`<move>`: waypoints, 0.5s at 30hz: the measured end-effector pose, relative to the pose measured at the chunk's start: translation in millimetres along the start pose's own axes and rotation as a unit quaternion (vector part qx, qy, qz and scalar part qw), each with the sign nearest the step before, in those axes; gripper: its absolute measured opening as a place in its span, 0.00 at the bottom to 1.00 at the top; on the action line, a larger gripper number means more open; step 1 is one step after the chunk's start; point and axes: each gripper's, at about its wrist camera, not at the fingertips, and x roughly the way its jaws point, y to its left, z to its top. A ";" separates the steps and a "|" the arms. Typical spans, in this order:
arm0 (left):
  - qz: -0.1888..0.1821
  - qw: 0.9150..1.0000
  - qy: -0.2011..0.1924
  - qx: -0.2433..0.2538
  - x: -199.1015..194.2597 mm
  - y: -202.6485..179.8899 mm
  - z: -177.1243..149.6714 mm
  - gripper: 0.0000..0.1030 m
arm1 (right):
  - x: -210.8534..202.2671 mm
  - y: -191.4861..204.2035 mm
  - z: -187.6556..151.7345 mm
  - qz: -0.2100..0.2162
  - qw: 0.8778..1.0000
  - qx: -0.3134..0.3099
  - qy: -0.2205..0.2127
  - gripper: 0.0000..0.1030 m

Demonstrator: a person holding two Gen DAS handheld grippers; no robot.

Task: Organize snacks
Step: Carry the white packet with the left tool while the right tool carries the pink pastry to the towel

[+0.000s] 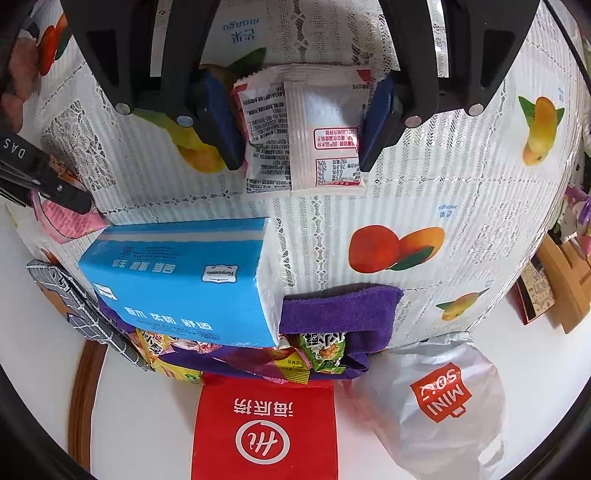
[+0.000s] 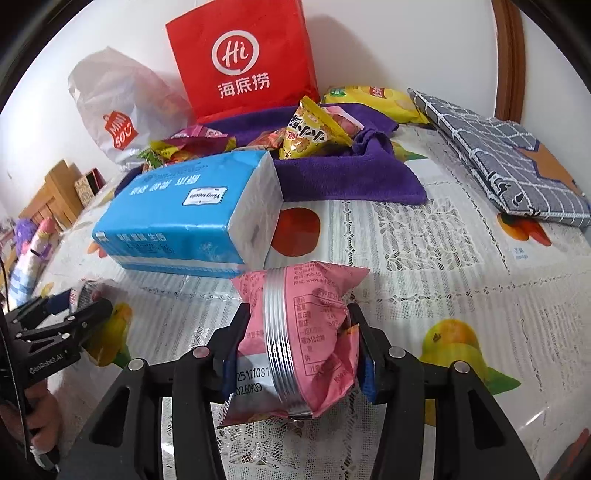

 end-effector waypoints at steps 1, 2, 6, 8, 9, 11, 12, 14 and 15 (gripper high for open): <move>0.000 1.000 0.000 0.001 0.0 -0.2 -0.1 0.59 | 0.6 2.0 0.2 -0.005 1.000 -0.005 0.001 0.49; 0.000 1.000 0.000 0.000 0.0 0.2 0.0 0.60 | 0.9 3.1 0.0 -0.008 1.000 -0.008 0.002 0.49; -0.001 1.000 0.000 0.000 0.1 -0.4 0.0 0.60 | 2.4 9.6 -0.7 -0.027 0.999 -0.030 0.008 0.51; -0.001 1.000 0.000 0.000 0.3 -0.7 0.0 0.60 | 2.9 11.8 -0.8 -0.033 0.999 -0.037 0.010 0.51; -0.001 1.000 0.000 0.000 0.3 -0.2 0.1 0.60 | 2.9 11.7 -1.0 -0.033 0.999 -0.038 0.011 0.51; -0.001 1.000 0.000 0.000 0.3 -0.1 0.2 0.60 | 3.0 11.5 -1.1 -0.031 0.999 -0.039 0.011 0.53; 0.000 1.000 0.000 0.000 0.4 0.1 0.2 0.60 | 3.3 11.6 -0.9 -0.028 0.999 -0.039 0.012 0.53; 0.004 1.000 -0.003 -0.002 -0.5 0.2 0.1 0.52 | 3.4 11.6 -1.2 -0.028 0.999 -0.039 0.012 0.53; 0.001 1.000 -0.004 -0.004 -1.0 0.7 0.0 0.52 | 3.5 12.2 -1.4 -0.030 0.999 -0.040 0.012 0.53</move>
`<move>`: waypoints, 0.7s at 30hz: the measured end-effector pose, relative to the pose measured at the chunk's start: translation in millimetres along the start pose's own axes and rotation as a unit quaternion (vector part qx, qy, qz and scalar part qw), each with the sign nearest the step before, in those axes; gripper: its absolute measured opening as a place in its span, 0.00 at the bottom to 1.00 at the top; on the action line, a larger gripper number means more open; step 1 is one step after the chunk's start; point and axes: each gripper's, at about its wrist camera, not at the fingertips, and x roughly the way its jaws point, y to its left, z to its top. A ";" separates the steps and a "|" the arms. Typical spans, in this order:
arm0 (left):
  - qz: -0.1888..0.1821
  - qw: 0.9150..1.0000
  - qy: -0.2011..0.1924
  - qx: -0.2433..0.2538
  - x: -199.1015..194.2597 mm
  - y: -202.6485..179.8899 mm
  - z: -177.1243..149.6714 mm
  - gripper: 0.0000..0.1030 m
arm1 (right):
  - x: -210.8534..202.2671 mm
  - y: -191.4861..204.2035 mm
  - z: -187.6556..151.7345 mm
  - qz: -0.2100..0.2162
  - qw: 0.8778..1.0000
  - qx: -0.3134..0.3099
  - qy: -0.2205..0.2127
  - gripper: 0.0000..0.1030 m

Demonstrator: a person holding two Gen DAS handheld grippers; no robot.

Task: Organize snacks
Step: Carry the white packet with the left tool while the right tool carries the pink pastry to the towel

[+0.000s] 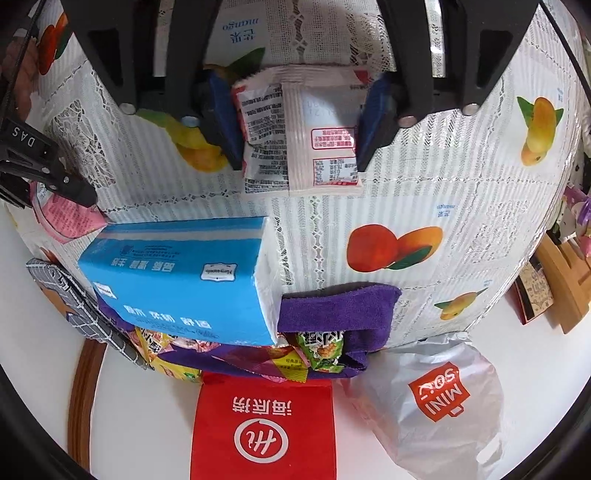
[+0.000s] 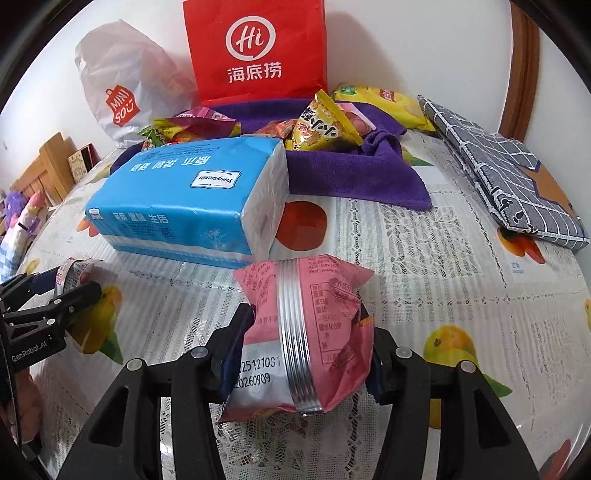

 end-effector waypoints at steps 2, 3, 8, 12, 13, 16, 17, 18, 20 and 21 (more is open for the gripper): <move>-0.003 1.000 0.000 0.000 -0.6 0.9 -0.2 0.49 | 0.0 1.0 -0.4 -0.002 1.000 -0.002 -0.001 0.53; -0.006 1.000 0.000 0.000 -1.2 1.3 -0.4 0.49 | 0.1 1.1 -0.3 -0.001 1.000 -0.002 -0.001 0.52; -0.030 0.999 0.021 -0.018 -4.3 7.9 2.1 0.47 | -1.8 -0.1 -1.0 -0.004 1.000 0.007 -0.004 0.46; -0.050 0.998 0.035 -0.030 -8.5 10.3 1.5 0.47 | -6.6 -2.0 -1.0 0.004 1.000 0.013 -0.004 0.45; -0.050 0.998 0.035 -0.030 -10.2 9.8 1.6 0.47 | -10.9 -2.2 -0.1 0.010 1.000 0.015 -0.008 0.45; -0.052 0.998 0.032 -0.030 -18.1 7.1 4.0 0.47 | -25.4 -2.7 3.3 0.006 1.000 0.011 -0.024 0.45; -0.053 0.998 0.031 -0.030 -21.5 6.1 5.1 0.47 | -29.3 -3.2 4.1 0.008 1.000 0.010 -0.026 0.45; -0.053 0.998 0.029 -0.030 -24.1 5.7 6.5 0.47 | -33.7 -3.3 5.1 0.010 0.999 0.011 -0.029 0.45; -0.052 0.998 0.026 -0.029 -30.1 4.4 9.5 0.47 | -42.2 -2.4 6.9 0.012 0.999 0.010 -0.034 0.45; -0.053 0.998 0.024 -0.030 -33.7 4.1 11.6 0.47 | -45.7 -1.7 8.1 0.011 0.999 0.008 -0.036 0.45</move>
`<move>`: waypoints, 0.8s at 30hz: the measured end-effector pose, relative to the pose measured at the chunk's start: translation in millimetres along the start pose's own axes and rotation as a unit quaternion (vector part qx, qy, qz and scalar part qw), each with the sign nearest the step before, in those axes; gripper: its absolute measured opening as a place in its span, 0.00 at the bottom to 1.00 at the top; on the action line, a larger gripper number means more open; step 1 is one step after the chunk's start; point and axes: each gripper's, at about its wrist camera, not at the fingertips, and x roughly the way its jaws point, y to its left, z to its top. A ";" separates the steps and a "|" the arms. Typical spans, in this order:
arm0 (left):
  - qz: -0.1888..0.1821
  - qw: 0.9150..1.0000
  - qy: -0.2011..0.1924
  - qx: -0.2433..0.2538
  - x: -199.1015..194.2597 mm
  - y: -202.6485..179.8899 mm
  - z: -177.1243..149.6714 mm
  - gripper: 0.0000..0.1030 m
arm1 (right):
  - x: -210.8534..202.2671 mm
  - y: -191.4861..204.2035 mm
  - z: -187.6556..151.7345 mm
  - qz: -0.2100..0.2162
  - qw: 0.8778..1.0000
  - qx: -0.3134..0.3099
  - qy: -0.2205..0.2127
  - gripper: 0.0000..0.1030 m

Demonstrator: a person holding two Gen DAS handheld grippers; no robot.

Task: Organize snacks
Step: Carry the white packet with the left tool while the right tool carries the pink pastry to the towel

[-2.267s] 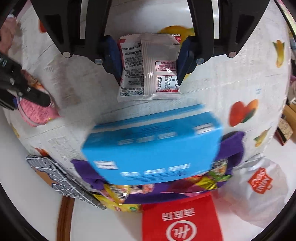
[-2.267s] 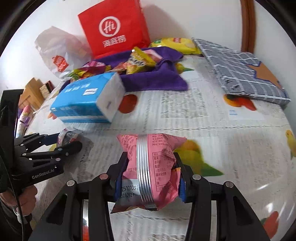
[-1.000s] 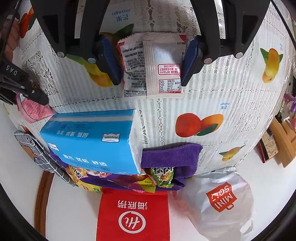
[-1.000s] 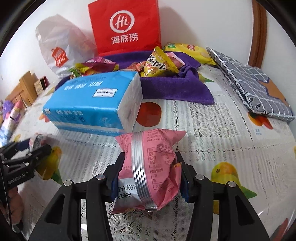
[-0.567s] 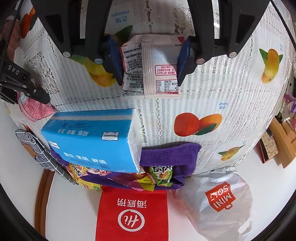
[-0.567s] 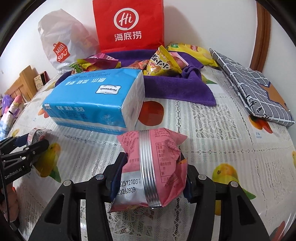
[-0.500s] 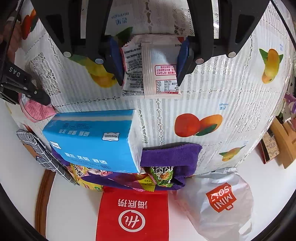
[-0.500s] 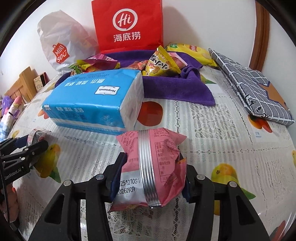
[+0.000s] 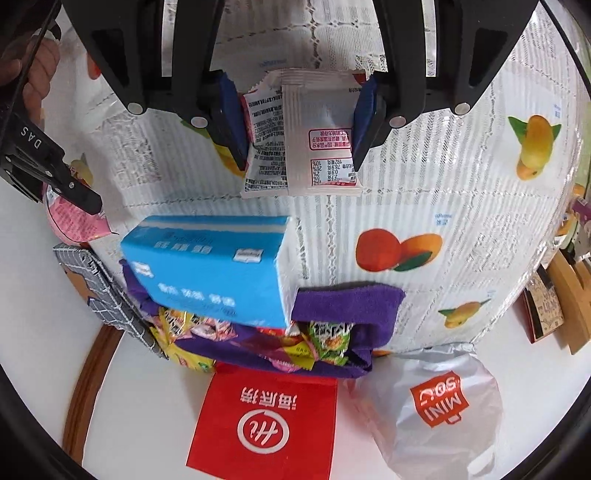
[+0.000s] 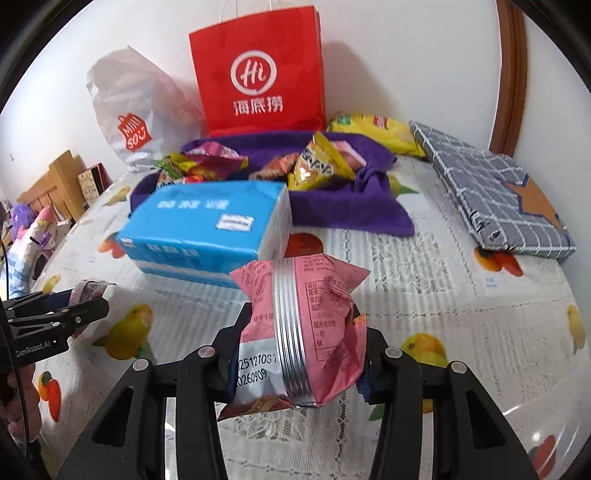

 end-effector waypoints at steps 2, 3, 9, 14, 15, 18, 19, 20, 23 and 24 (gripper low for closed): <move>-0.006 1.000 -0.003 -0.002 -6.4 -1.5 2.9 0.47 | -9.0 1.7 3.3 -0.003 1.000 -0.004 -0.006 0.45; -0.009 1.000 -0.004 -0.002 -10.1 -2.4 4.9 0.47 | -12.9 2.2 4.3 -0.003 1.000 -0.005 -0.009 0.45; -0.011 1.000 -0.018 0.002 -31.4 -8.2 14.8 0.47 | -35.8 3.5 15.8 -0.003 1.000 -0.002 -0.029 0.45; -0.014 1.000 -0.026 0.007 -45.5 -14.9 22.3 0.47 | -50.2 4.8 22.9 -0.008 0.999 -0.003 -0.041 0.45; -0.014 1.000 -0.027 0.007 -47.0 -15.6 23.7 0.47 | -52.2 5.2 23.7 -0.008 0.999 -0.003 -0.042 0.45; -0.020 0.999 -0.028 0.007 -52.6 -18.1 27.5 0.47 | -60.0 5.5 27.1 -0.006 0.999 0.000 -0.046 0.45; -0.020 0.999 -0.029 0.008 -54.3 -19.3 28.3 0.47 | -61.7 5.5 27.1 -0.006 0.999 0.001 -0.047 0.45; -0.019 0.999 -0.031 0.010 -56.1 -20.5 29.5 0.47 | -64.2 5.0 27.9 -0.007 0.999 0.002 -0.049 0.45; -0.017 0.999 -0.033 0.012 -60.5 -22.8 33.5 0.47 | -69.6 4.0 29.4 -0.006 0.999 0.004 -0.052 0.45; -0.019 0.999 -0.034 0.012 -62.2 -23.3 34.9 0.47 | -71.3 3.7 30.4 -0.007 0.999 0.005 -0.052 0.45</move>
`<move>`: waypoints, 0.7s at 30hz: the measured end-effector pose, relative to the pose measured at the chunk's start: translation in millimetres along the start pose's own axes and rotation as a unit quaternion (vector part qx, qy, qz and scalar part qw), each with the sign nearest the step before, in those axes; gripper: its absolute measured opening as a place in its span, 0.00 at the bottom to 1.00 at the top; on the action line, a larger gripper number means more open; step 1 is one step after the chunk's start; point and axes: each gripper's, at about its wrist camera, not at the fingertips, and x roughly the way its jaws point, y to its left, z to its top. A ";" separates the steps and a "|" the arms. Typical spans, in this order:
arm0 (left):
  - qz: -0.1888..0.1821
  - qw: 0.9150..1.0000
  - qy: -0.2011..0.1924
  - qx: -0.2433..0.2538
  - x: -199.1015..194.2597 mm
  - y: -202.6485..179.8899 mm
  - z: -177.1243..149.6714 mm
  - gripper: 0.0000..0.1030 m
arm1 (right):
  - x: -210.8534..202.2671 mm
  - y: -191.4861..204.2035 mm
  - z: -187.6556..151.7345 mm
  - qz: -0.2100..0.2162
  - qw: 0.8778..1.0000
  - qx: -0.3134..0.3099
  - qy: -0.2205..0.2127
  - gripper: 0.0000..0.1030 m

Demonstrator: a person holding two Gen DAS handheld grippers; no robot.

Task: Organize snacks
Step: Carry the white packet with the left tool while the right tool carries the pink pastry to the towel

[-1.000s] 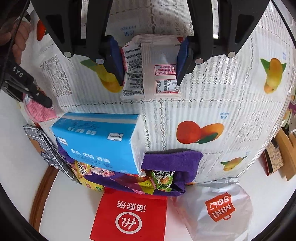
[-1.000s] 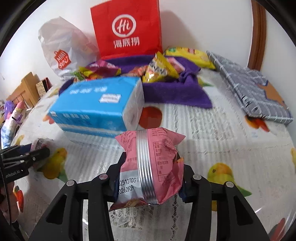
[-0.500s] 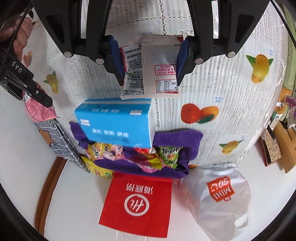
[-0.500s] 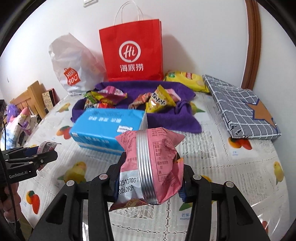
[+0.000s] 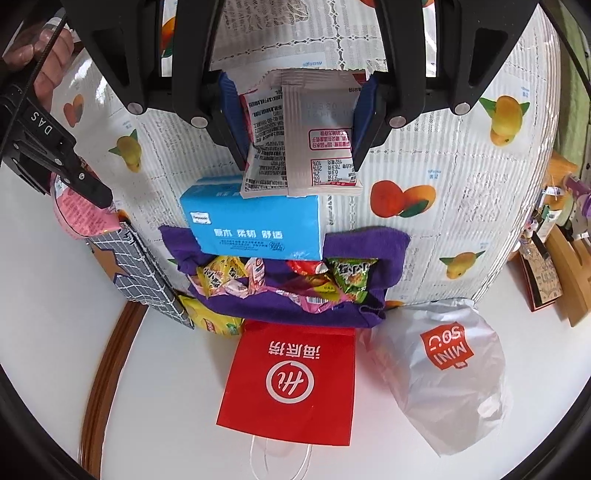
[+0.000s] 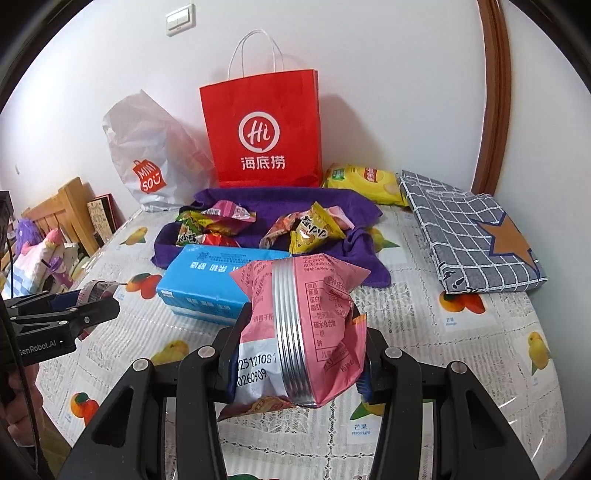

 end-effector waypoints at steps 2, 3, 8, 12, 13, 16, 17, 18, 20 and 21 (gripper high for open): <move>-0.002 1.000 -0.002 0.000 -3.2 -0.8 3.2 0.47 | -3.1 0.4 1.6 -0.001 1.000 0.001 -0.001 0.45; -0.001 1.000 -0.004 0.001 -4.3 -1.3 4.4 0.47 | -3.6 1.0 2.4 -0.002 1.000 0.001 -0.001 0.45; -0.006 1.000 -0.009 -0.005 -8.9 2.1 14.2 0.47 | -6.2 1.6 9.1 -0.005 1.000 0.002 -0.001 0.45; -0.008 1.000 -0.010 -0.010 -9.3 5.2 23.2 0.47 | -8.3 4.8 16.5 -0.006 1.000 -0.003 -0.006 0.45; -0.008 1.000 -0.011 -0.010 -9.1 6.0 26.4 0.47 | -8.2 6.1 20.0 -0.007 1.000 -0.005 -0.006 0.45; -0.008 1.000 -0.013 -0.011 -8.5 7.8 35.7 0.47 | -5.8 7.8 29.6 -0.010 1.000 -0.008 -0.007 0.45; -0.009 1.000 -0.013 -0.012 -7.7 8.8 40.2 0.47 | -4.7 8.3 34.0 -0.010 1.000 -0.008 -0.008 0.45; -0.010 1.000 -0.015 -0.011 -7.2 9.2 43.2 0.47 | -3.6 8.3 37.6 -0.010 1.000 -0.008 -0.009 0.45; -0.009 1.000 -0.018 -0.011 -6.3 10.9 51.7 0.47 | -0.3 8.4 46.4 -0.010 1.000 -0.006 -0.011 0.45; -0.008 1.000 -0.020 -0.012 -5.7 11.8 55.3 0.47 | 1.5 8.5 50.1 -0.010 1.000 -0.006 -0.012 0.45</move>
